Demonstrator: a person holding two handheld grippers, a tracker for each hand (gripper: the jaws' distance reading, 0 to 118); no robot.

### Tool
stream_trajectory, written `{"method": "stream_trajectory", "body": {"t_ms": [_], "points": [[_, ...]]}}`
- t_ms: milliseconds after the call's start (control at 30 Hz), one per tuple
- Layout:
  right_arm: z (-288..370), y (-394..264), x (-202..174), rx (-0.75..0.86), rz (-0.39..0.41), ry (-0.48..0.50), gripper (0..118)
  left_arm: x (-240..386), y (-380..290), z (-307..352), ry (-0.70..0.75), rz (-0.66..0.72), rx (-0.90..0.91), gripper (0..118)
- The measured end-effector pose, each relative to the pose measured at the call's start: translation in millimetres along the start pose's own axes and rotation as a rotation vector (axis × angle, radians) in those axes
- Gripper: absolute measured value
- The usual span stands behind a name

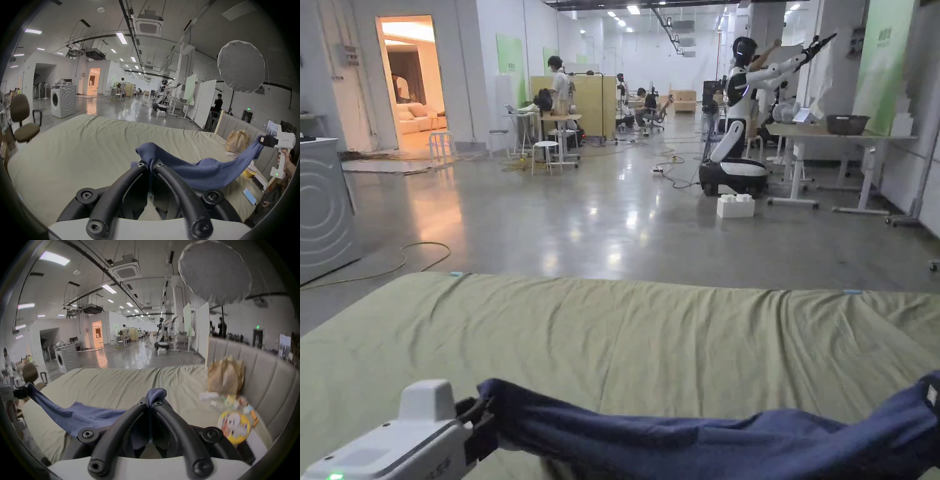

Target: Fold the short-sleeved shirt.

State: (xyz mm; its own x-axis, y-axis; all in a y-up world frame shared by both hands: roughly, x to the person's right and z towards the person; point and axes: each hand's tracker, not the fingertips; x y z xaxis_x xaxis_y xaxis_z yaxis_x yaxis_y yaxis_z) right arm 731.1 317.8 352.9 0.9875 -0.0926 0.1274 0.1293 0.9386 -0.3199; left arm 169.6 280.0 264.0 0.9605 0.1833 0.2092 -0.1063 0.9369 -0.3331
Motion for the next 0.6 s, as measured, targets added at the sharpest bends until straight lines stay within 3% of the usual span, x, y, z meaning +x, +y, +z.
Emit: {"method": "stream_trajectory", "body": {"t_ms": [67,133,233,300,600], "points": [[28.4,-34.8,3.5,-0.009,0.012,-0.022,2,-14.7,-30.6,30.4,-0.008,0.095,-0.032,4],[49.3,-67.5,7.6,-0.048,-0.006,-0.03,2,-22.1,-55.6,47.7,0.036,0.07,-0.072,4],[74.2,-115.0,16.0,-0.125,-0.065,-0.021,2,-40.8,-94.4,77.7,-0.008,0.081,-0.101,4],[82.2,-141.3,18.4,-0.162,-0.117,-0.044,2,-46.7,-116.8,82.5,0.021,0.118,-0.19,4],[70.6,-229.2,36.5,-0.38,-0.116,-0.086,2,-63.6,-183.0,72.5,0.047,0.157,-0.34,7]]}}
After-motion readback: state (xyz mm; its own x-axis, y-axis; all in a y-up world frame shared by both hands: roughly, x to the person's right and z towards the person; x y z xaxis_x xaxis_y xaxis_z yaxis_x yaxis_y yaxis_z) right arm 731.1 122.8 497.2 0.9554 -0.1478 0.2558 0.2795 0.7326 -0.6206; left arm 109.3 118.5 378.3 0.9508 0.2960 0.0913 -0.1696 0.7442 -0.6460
